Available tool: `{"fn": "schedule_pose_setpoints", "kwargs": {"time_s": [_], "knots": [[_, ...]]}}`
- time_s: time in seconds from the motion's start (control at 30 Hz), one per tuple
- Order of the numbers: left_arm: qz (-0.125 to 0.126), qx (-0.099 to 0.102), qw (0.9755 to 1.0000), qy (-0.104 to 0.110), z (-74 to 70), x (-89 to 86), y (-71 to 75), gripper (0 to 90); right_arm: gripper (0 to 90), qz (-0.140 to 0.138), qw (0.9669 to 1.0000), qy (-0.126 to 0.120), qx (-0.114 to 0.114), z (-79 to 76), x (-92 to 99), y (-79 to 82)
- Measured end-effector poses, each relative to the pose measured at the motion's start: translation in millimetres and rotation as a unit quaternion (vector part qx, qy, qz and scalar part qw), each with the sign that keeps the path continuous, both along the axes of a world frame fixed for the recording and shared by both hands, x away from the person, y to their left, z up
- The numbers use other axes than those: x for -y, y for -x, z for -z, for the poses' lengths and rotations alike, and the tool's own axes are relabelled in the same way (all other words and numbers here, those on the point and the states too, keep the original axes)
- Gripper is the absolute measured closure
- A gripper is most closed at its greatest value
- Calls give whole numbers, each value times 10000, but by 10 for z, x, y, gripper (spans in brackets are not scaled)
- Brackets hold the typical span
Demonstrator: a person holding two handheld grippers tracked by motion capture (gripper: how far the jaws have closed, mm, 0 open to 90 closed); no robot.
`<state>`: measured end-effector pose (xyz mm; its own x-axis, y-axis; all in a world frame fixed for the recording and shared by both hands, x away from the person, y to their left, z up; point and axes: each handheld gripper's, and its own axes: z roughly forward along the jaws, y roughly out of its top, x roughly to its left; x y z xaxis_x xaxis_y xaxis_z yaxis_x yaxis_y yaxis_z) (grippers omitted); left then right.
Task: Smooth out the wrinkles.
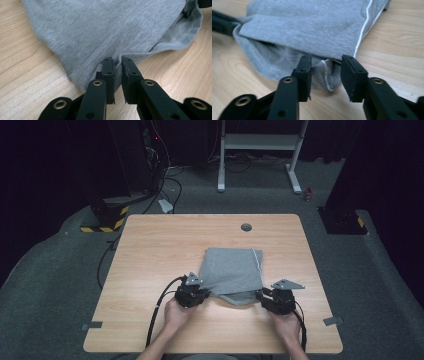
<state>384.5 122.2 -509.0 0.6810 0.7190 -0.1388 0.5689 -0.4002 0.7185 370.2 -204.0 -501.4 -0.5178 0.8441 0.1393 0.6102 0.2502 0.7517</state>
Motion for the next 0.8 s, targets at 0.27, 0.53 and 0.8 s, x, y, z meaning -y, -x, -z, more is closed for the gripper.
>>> {"fn": "schedule_pose_setpoints", "kwargs": {"time_s": [0.27,0.53,0.8], "knots": [[58,195,9995,231,-68,-35,40,579,541,296,9995,14,79,-53,-59,-28],[-113,170,9996,176,-49,-33,25,598,814,-50,9987,501,-120,24,-74,68],[-208,219,9993,237,-89,-117,80,660,832,-142,9967,803,40,14,20,217]]}}
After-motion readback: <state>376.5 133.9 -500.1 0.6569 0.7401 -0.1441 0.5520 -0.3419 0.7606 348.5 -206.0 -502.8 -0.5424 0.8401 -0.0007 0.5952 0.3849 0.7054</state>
